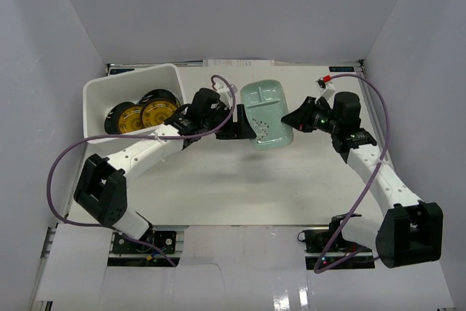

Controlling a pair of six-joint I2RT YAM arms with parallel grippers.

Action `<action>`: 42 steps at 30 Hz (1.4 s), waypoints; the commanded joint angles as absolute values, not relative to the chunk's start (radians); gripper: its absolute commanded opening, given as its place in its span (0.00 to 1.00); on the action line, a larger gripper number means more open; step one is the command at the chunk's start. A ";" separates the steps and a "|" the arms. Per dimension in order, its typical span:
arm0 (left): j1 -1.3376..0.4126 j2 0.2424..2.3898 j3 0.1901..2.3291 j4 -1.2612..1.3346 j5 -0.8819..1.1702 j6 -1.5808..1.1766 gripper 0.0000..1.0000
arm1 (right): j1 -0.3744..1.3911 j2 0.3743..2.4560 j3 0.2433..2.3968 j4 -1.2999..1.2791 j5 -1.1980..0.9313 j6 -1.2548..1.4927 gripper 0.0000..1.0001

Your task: Place the plates into the plastic bin on the countertop

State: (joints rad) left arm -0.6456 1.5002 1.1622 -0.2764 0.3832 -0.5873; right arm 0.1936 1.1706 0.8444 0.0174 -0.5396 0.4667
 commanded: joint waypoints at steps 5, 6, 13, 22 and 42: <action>-0.690 1.514 1.157 -0.150 0.275 -0.638 0.58 | 0.216 1.115 0.782 0.212 -0.656 0.571 0.08; -0.692 1.517 1.155 -0.140 0.267 -0.644 0.49 | 0.219 1.115 0.775 0.215 -0.657 0.571 0.08; -0.689 1.513 1.144 -0.107 0.279 -0.681 0.00 | 0.225 1.101 0.726 0.245 -0.673 0.600 0.09; -0.471 1.359 1.187 -0.133 0.351 -0.756 0.00 | 0.224 1.014 0.762 0.178 -0.683 0.600 0.91; 0.298 1.161 0.999 -0.216 0.379 -0.957 0.00 | 0.224 0.907 0.704 0.049 -0.658 0.515 0.94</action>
